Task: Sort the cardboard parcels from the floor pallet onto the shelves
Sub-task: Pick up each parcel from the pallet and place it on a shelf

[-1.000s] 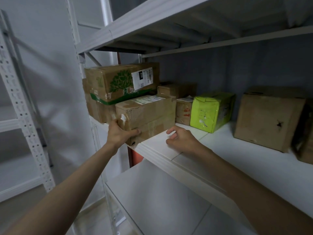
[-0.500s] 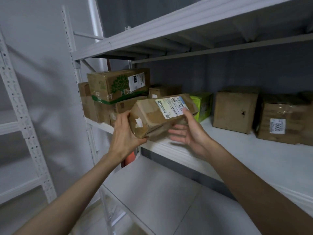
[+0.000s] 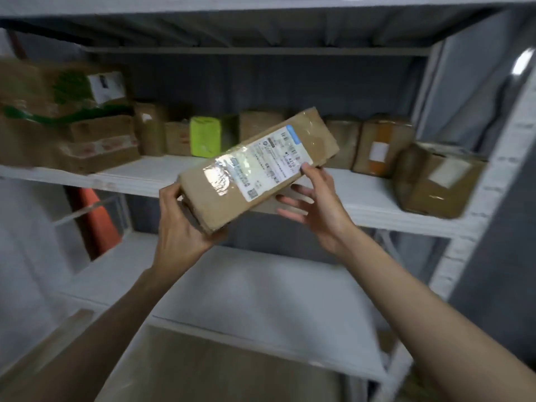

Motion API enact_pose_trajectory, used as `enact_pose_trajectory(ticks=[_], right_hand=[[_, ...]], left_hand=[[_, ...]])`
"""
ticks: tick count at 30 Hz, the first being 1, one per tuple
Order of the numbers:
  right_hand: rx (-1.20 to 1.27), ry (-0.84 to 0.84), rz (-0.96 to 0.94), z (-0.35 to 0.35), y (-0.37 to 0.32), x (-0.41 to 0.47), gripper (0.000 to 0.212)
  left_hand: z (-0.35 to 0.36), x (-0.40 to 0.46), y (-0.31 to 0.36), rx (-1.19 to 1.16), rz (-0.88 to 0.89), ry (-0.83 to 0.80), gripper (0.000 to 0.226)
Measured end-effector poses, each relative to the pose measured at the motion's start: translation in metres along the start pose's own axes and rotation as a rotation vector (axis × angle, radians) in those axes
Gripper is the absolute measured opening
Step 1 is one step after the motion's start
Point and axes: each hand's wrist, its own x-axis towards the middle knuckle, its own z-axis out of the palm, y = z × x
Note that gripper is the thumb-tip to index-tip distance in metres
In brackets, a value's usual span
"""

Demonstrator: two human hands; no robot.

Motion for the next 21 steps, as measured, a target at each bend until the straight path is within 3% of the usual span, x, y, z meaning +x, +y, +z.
enact_pose_trajectory(ticks=[8, 21], right_hand=[[-0.164, 0.402, -0.137, -0.111, -0.047, -0.133, 0.068], [-0.209, 0.67, -0.18, -0.268, -0.121, -0.317, 0.062]], left_hand=[[0.09, -0.067, 0.106, -0.246, 0.075, -0.203, 0.103], [0.226, -0.145, 0.275, -0.405, 0.06, -0.376, 0.106]])
